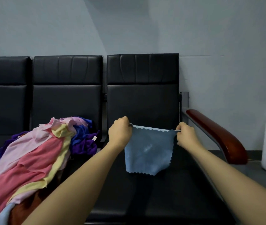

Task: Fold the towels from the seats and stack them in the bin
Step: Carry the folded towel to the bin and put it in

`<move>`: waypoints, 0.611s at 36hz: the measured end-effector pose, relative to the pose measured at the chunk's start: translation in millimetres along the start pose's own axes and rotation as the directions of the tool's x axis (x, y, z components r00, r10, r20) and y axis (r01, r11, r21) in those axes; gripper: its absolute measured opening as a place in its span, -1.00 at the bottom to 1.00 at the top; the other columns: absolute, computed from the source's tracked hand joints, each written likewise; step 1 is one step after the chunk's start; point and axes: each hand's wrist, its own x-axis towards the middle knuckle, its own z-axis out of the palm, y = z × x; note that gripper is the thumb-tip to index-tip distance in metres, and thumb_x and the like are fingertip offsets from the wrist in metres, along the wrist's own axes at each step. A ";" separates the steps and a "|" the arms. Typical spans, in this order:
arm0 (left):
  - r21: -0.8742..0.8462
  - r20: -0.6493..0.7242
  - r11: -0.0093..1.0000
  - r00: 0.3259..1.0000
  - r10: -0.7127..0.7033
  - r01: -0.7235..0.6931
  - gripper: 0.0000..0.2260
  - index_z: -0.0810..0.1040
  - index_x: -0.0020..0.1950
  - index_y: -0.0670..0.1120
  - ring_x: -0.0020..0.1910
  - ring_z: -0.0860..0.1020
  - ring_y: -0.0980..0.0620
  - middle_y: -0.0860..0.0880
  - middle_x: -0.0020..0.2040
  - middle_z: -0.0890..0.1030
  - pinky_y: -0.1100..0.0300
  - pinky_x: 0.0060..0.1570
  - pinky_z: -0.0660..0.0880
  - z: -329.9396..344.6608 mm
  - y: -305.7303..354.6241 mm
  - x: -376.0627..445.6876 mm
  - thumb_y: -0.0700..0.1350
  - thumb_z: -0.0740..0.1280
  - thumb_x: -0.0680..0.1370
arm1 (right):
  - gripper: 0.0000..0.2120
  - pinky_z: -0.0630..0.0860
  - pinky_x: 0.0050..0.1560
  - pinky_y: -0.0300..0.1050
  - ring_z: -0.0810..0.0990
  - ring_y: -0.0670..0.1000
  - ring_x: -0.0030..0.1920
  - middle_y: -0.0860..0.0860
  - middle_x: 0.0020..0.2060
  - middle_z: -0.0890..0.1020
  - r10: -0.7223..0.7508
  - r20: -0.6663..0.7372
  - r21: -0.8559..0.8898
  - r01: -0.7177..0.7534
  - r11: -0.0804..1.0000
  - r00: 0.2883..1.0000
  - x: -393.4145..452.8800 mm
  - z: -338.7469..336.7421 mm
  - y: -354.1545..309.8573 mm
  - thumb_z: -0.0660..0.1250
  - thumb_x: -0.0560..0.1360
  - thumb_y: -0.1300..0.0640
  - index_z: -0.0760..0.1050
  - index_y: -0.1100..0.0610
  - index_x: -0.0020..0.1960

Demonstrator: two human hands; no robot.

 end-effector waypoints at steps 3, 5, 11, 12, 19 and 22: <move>0.003 -0.009 1.000 1.000 -0.022 0.022 -0.94 0.43 -0.04 -0.16 -0.12 0.50 -0.09 -0.08 -0.06 0.52 0.10 -0.24 0.36 4.0 -5.0 1.3 -0.19 0.20 0.58 | -0.84 0.56 -0.18 0.01 0.58 0.14 -0.19 0.13 -0.18 0.54 0.011 -0.083 0.089 -0.004 0.996 0.996 3.0 5.0 -1.1 0.14 0.52 0.37 0.41 0.18 -0.15; 0.025 -0.021 1.000 1.000 -0.013 0.014 -0.95 0.41 -0.05 -0.14 -0.15 0.50 -0.09 -0.06 -0.07 0.51 0.10 -0.27 0.33 6.4 -7.8 2.8 -0.26 0.18 0.55 | -0.84 0.57 -0.24 -0.02 0.60 0.12 -0.23 0.15 -0.11 0.55 0.046 -0.125 0.145 -0.028 0.989 0.991 7.3 7.7 -3.2 0.17 0.52 0.37 0.43 0.18 -0.16; 0.082 -0.013 0.996 0.999 0.045 -0.044 -0.88 0.51 -0.01 -0.16 -0.18 0.52 -0.10 -0.04 -0.02 0.45 0.07 -0.25 0.44 20.9 -19.2 19.0 -0.23 0.18 0.57 | -0.77 0.62 -0.19 0.00 0.64 0.05 -0.32 0.16 -0.20 0.61 0.181 -0.155 0.371 -0.112 0.922 0.971 21.0 19.5 -9.6 0.15 0.50 0.41 0.41 0.13 -0.22; 0.072 -0.013 0.996 0.999 0.043 -0.042 -0.89 0.51 -0.02 -0.17 -0.18 0.52 -0.10 -0.03 -0.01 0.44 0.08 -0.26 0.44 22.5 -20.1 24.1 -0.21 0.19 0.57 | -0.76 0.62 -0.18 0.00 0.64 0.06 -0.31 0.17 -0.19 0.61 0.203 -0.166 0.416 -0.118 0.902 0.965 24.6 20.9 -10.2 0.14 0.49 0.42 0.42 0.14 -0.21; 0.023 -0.033 0.999 0.999 0.043 -0.043 -0.92 0.39 -0.13 -0.11 -0.20 0.46 -0.07 -0.05 -0.18 0.51 0.15 -0.30 0.27 24.9 -21.1 54.1 -0.15 0.25 0.55 | -0.80 0.58 -0.17 -0.09 0.61 -0.04 -0.32 0.07 -0.21 0.58 0.274 -0.227 0.595 -0.089 0.798 0.935 49.2 21.7 -11.1 0.17 0.52 0.42 0.44 0.18 -0.16; -0.003 -0.054 0.997 0.995 0.079 -0.080 -0.93 0.46 -0.04 -0.14 -0.15 0.49 -0.09 -0.07 -0.08 0.52 0.12 -0.29 0.33 29.9 -21.6 66.2 -0.23 0.20 0.56 | -0.78 0.61 -0.12 -0.06 0.64 0.02 -0.25 0.10 -0.17 0.60 0.282 -0.231 0.637 -0.074 0.767 0.931 60.9 22.9 -9.9 0.18 0.52 0.42 0.44 0.15 -0.18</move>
